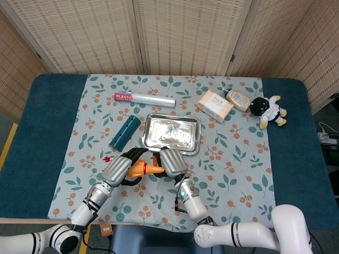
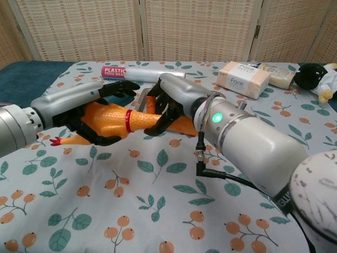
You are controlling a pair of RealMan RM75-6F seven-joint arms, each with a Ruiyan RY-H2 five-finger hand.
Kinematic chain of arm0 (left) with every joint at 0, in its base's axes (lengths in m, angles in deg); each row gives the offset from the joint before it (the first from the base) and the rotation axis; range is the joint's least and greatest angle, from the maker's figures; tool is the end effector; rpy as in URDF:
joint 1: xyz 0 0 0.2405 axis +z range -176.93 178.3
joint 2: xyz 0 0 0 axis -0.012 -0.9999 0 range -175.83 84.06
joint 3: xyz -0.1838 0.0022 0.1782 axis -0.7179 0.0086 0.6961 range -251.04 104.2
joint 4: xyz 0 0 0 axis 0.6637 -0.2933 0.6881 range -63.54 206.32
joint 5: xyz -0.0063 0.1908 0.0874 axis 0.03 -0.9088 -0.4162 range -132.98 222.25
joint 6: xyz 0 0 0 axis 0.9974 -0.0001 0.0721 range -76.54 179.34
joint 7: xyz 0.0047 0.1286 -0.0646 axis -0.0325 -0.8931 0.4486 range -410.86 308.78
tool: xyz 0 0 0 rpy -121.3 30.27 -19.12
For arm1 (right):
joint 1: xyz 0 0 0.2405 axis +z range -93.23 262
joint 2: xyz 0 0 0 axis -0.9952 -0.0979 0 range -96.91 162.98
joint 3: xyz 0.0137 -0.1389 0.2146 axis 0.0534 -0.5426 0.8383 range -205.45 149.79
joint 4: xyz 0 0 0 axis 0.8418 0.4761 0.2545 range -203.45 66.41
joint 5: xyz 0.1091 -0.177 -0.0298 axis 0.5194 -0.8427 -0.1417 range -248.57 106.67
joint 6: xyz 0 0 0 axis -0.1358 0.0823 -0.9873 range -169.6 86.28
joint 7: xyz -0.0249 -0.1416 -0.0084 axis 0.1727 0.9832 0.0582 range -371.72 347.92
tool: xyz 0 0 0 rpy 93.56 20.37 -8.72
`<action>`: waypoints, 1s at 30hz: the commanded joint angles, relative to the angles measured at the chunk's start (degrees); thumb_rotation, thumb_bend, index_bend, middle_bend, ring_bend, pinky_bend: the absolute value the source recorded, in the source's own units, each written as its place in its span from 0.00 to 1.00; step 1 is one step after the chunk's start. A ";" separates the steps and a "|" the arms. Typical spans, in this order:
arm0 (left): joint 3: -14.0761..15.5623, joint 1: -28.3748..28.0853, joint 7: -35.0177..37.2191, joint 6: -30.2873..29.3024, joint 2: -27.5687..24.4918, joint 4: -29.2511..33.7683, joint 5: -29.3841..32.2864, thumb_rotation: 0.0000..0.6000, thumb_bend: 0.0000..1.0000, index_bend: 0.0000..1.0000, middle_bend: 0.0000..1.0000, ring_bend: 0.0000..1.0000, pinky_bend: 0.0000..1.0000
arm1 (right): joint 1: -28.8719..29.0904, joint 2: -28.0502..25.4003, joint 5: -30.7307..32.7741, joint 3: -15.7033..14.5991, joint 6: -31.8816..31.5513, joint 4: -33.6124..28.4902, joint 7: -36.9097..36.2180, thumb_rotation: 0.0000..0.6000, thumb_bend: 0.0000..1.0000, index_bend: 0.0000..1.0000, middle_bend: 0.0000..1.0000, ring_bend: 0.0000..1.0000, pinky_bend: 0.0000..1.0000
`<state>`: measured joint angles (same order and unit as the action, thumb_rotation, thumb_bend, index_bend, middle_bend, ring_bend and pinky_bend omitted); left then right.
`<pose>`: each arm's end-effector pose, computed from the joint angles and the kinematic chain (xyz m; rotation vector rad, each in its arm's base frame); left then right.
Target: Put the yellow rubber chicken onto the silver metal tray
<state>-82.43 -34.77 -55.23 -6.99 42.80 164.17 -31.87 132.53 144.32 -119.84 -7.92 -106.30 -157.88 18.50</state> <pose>-0.1311 0.2930 -0.0175 -1.8610 -1.1985 -1.2231 -0.0233 -0.3024 -0.0907 1.7156 -1.3081 1.1678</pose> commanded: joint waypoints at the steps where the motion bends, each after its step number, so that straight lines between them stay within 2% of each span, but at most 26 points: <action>1: 0.14 0.07 0.25 0.05 0.60 -0.81 0.73 1.00 0.54 0.65 0.67 0.62 0.82 | -0.01 -0.16 -0.15 0.03 -0.16 -0.14 -0.09 1.00 0.33 0.92 0.68 0.92 1.00; 2: 0.23 0.01 0.02 0.11 0.66 -1.05 0.85 1.00 0.62 0.74 0.74 0.71 0.88 | -0.04 -0.25 -0.23 0.04 -0.22 -0.25 -0.17 1.00 0.33 0.92 0.68 0.92 1.00; 4: 0.36 -0.12 -0.73 0.31 0.67 -1.33 1.37 1.00 0.73 0.82 0.81 0.79 0.95 | -0.15 -0.58 -0.39 0.07 -0.40 -0.70 -0.32 1.00 0.33 0.92 0.68 0.92 1.00; 6: 0.33 -0.17 -1.80 -0.18 0.91 -1.62 1.52 1.00 0.79 0.85 0.84 0.84 0.99 | -0.28 -0.87 -0.50 0.05 -0.59 -1.15 -0.43 1.00 0.33 0.92 0.68 0.92 1.00; 15: 0.09 0.59 -3.55 -5.20 4.00 -3.55 -0.19 1.00 0.83 0.91 0.91 0.98 1.00 | -0.71 -2.69 -0.32 0.10 -1.04 -3.33 -0.51 1.00 0.33 0.92 0.68 0.92 1.00; 19: -0.52 1.02 -0.95 -6.47 4.72 -2.70 -0.41 1.00 0.80 0.90 0.90 0.98 1.00 | -0.75 -3.15 0.09 -0.02 -1.12 -3.89 -0.29 1.00 0.33 0.92 0.68 0.92 1.00; 21: -0.37 1.13 1.87 -6.23 4.45 -2.08 -1.03 1.00 0.72 0.86 0.84 0.86 0.98 | -0.77 -3.29 0.15 -0.08 -1.19 -3.99 -0.28 1.00 0.33 0.92 0.68 0.92 1.00; 22: 0.13 1.02 2.01 -5.68 3.84 -2.13 -1.47 1.00 0.66 0.77 0.78 0.76 0.91 | -0.75 -3.37 0.15 -0.12 -1.24 -4.02 -0.27 1.00 0.33 0.92 0.68 0.92 1.00; 23: 0.56 0.82 1.80 -5.11 3.37 -2.12 -1.87 1.00 0.61 0.65 0.69 0.66 0.83 | -0.73 -3.42 0.21 -0.14 -1.25 -4.03 -0.22 1.00 0.33 0.92 0.68 0.92 1.00; 25: 1.04 0.47 2.68 -3.99 2.63 -1.73 -2.29 1.00 0.51 0.28 0.40 0.37 0.58 | -0.67 -3.43 0.37 -0.18 -1.29 -4.09 -0.18 1.00 0.33 0.92 0.68 0.92 1.00; 27: 1.02 0.34 3.17 -3.53 2.26 -1.37 -2.13 1.00 0.47 0.07 0.14 0.12 0.39 | -0.60 -3.39 0.32 -0.29 -1.40 -4.12 -0.06 1.00 0.33 0.92 0.68 0.92 1.00; 29: 0.67 0.20 3.18 -3.52 2.11 -1.36 -1.88 1.00 0.43 0.00 0.01 0.01 0.25 | -0.55 -3.30 0.38 -0.46 -1.50 -4.21 0.04 1.00 0.33 0.92 0.68 0.92 1.00; 30: 0.55 0.08 2.79 -3.47 2.00 -1.50 -1.78 1.00 0.42 0.00 0.00 0.00 0.18 | -0.52 -3.27 0.35 -0.53 -1.58 -4.23 0.16 1.00 0.33 0.92 0.68 0.92 1.00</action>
<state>-81.75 -34.40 -51.99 -10.81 45.23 162.58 -33.77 132.00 141.03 -119.48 -8.43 -107.86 -162.10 18.64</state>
